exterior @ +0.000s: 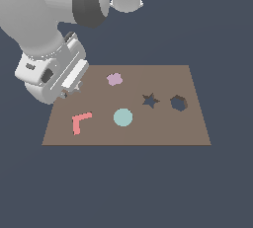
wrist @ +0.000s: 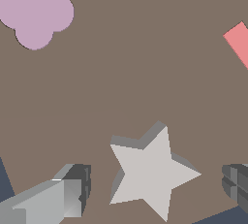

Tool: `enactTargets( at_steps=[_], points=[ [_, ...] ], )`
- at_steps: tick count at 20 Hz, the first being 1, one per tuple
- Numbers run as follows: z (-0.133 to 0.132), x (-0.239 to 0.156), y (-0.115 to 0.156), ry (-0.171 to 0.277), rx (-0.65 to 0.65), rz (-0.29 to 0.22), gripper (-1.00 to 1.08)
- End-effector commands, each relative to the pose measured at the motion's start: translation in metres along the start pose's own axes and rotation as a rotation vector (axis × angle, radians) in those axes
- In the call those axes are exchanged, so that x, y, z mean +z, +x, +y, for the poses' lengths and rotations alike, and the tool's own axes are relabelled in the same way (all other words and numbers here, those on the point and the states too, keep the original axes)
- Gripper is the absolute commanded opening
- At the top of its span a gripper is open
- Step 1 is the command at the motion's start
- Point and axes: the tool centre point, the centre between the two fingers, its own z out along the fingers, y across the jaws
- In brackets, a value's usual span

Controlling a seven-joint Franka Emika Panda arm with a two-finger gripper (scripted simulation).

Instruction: Insert a designated object into the corresponding slot on a board.

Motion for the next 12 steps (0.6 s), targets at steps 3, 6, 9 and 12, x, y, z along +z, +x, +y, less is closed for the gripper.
enactTargets(
  at_steps=[3, 6, 9, 12],
  points=[
    [0.0, 0.002, 0.0, 0.0, 0.0, 0.0, 1.0],
    [0.0, 0.01, 0.0, 0.0, 0.001, 0.0, 1.0],
    [-0.001, 0.018, 0.0, 0.0, 0.002, 0.0, 1.0],
    [-0.001, 0.02, 0.0, 0.0, 0.002, 0.0, -1.0]
  ],
)
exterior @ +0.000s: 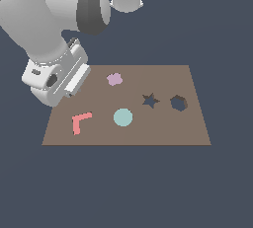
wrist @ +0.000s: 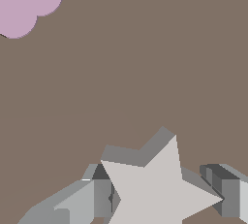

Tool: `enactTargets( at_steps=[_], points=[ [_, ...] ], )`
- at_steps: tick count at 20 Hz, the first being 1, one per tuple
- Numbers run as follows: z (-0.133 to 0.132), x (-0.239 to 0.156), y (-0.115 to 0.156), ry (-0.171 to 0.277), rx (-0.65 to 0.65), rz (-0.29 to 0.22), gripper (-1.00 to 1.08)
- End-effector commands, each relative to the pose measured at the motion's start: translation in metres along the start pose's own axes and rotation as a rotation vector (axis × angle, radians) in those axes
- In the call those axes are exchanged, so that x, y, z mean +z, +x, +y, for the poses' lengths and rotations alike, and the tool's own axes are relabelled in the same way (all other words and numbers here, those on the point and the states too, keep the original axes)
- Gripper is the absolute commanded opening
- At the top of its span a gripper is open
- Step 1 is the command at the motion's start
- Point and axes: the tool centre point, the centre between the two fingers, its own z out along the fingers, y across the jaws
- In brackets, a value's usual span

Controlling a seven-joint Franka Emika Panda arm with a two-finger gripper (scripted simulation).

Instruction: Insert a designated object into the corresponding slot on a board.

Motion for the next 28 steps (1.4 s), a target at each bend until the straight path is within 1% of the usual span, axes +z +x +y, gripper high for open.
enactTargets(
  at_steps=[1, 18, 23, 28],
  points=[
    [0.0, 0.001, 0.0, -0.001, 0.0, 0.0, -1.0],
    [0.002, -0.003, 0.001, -0.001, -0.009, 0.0, -1.0],
    [0.008, -0.003, 0.008, -0.001, -0.063, 0.0, -1.0],
    [0.019, -0.004, 0.022, -0.002, -0.169, 0.0, -1.0]
  ],
)
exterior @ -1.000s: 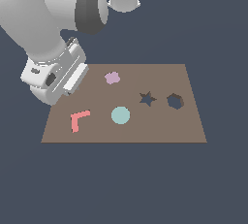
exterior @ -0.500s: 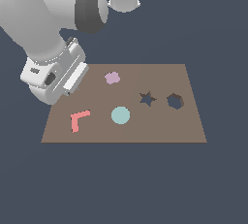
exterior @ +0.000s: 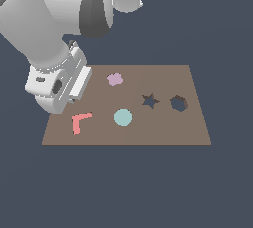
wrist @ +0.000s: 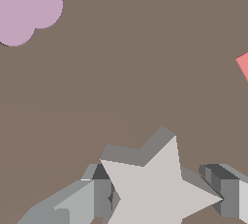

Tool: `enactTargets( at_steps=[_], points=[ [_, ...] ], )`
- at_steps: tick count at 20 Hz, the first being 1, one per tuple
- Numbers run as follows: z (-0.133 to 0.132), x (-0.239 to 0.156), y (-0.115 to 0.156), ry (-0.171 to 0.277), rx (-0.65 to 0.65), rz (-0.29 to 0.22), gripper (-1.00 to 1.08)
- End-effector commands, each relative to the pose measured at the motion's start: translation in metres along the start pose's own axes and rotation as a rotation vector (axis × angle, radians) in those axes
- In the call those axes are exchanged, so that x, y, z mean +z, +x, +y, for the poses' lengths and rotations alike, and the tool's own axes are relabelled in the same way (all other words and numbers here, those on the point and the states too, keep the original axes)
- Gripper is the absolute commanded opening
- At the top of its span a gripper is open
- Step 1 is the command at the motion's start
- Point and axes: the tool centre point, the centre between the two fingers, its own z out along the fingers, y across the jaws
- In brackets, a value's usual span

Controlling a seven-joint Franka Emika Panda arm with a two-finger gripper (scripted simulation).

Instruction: Insert a designated object into the corresponding slot on a board.

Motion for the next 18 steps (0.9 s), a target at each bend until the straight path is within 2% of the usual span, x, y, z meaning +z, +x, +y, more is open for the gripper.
enactTargets(
  at_steps=[1, 8, 18],
  points=[
    [0.007, -0.001, 0.008, -0.001, -0.062, 0.0, -1.0],
    [0.031, -0.002, 0.044, -0.001, -0.312, -0.001, -1.0],
    [0.048, -0.004, 0.122, -0.003, -0.778, -0.001, -1.0]
  ],
)
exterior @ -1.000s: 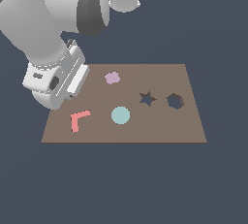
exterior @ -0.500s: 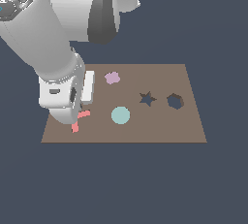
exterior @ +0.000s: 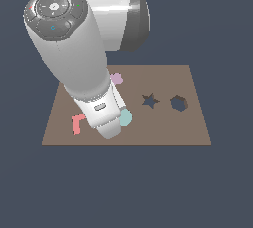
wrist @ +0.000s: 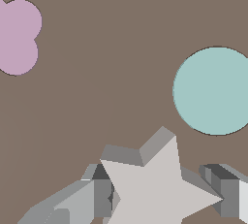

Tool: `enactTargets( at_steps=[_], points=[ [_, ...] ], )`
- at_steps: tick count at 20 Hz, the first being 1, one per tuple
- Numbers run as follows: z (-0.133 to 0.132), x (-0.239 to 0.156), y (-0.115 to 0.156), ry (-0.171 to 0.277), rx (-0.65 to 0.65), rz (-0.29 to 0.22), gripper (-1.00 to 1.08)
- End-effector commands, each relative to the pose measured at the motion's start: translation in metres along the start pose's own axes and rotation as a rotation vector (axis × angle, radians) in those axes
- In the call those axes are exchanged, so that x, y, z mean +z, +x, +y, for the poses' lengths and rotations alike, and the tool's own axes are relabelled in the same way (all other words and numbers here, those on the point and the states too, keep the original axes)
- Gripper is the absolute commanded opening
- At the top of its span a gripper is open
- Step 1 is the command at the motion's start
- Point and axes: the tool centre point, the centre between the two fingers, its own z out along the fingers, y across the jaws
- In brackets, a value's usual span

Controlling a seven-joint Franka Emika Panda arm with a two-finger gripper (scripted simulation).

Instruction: Insert a designated object into the corresponding slot on a board.

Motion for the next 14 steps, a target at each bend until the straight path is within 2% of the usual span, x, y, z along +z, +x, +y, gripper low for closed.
enactTargets(
  at_steps=[1, 8, 14],
  points=[
    [0.013, -0.001, 0.015, 0.0, -0.117, 0.0, -1.0],
    [0.038, -0.002, 0.064, -0.001, -0.434, -0.001, -1.0],
    [0.046, -0.003, 0.109, -0.001, -0.694, -0.001, -1.0]
  ],
)
